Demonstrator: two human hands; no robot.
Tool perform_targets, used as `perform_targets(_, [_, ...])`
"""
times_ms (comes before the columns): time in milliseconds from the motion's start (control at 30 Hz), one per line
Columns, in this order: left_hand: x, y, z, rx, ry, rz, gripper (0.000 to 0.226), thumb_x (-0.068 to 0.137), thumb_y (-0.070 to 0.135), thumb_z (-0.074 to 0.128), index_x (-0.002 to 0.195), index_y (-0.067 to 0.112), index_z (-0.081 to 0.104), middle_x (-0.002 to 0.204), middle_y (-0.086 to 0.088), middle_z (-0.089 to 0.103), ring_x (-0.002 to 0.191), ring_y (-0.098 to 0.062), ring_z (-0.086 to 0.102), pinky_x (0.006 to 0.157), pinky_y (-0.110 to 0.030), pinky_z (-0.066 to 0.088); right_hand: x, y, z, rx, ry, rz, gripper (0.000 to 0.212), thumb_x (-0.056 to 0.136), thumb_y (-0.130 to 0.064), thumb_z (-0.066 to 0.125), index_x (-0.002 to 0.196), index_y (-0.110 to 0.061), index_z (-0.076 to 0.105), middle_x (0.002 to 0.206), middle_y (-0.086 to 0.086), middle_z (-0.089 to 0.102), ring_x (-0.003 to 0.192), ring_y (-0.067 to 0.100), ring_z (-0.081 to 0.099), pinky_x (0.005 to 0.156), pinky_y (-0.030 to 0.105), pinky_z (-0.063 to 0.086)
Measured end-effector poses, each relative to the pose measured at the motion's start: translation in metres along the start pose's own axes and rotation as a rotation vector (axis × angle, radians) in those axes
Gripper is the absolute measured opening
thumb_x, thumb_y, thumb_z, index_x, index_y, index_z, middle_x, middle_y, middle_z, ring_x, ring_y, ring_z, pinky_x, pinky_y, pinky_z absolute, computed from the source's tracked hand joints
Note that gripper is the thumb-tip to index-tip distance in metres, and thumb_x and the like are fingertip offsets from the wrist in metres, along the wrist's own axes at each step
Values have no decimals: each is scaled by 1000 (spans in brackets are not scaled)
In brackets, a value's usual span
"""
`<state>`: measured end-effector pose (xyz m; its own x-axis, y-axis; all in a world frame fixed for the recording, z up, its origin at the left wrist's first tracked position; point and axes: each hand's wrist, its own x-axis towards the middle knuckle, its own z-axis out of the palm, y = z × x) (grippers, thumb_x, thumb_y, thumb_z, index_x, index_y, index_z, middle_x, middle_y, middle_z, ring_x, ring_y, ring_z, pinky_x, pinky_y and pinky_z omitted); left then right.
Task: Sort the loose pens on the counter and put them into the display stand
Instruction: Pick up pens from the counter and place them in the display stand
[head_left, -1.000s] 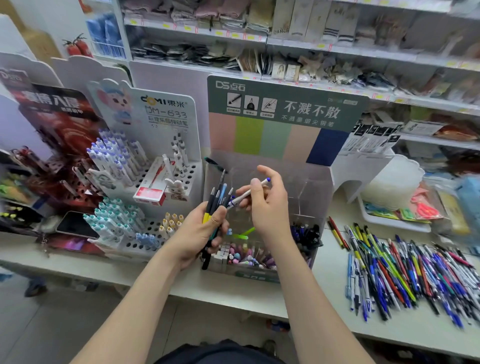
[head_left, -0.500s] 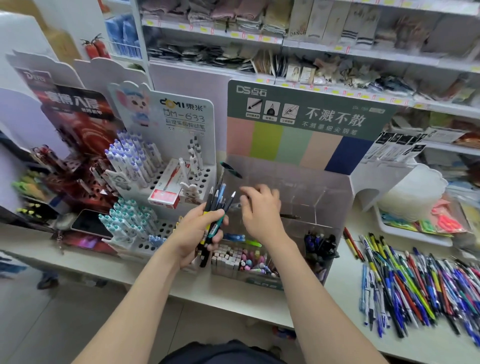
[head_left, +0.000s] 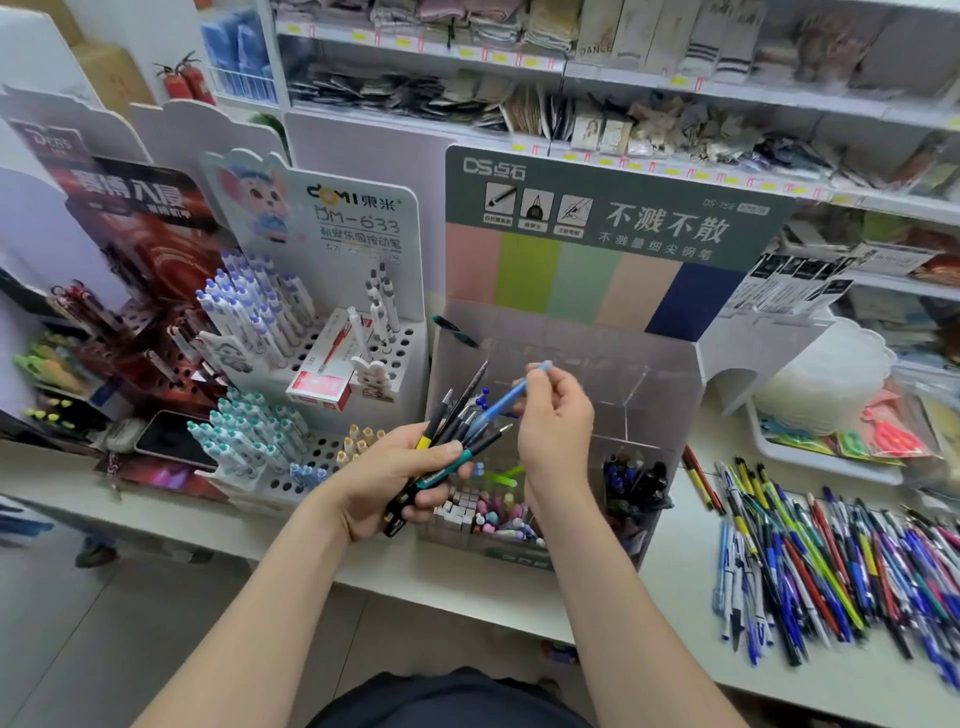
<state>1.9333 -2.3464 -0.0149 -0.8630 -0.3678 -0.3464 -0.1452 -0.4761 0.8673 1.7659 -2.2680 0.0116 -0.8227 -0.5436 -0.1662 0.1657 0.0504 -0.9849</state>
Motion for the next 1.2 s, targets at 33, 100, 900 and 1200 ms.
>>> perform_targets(33, [-2,-2,-2,14,9,-9,30,102,24,66,121,3,56,105,-16,67,52,-11,42,40,-21,30,-1,3,-1,1,42,-51,18,112,-24,48,110,-19,65,92,-2,68,78,13,63,74,30,57])
perform_targets(100, [-5,-6,-6,48,47,-11,26,106,18,63,127,3,59,109,-19,70,51,-12,41,41,-21,30,-4,6,-5,-25,129,-167,17,113,-23,41,112,-20,58,100,0,67,87,21,66,80,38,60])
perform_targets(900, [-3,-9,22,17,194,186,23,110,12,50,132,6,52,100,-21,63,63,-21,53,49,-26,39,-32,14,-14,-115,-307,-56,9,101,-20,72,103,-18,80,83,12,77,71,17,70,78,53,64])
perform_targets(1200, [1,-10,38,26,118,150,23,113,22,51,135,15,52,95,-10,60,64,-19,51,55,-30,42,-18,7,-41,-155,-394,-76,17,92,-15,82,108,-18,78,98,5,81,93,25,77,87,44,64])
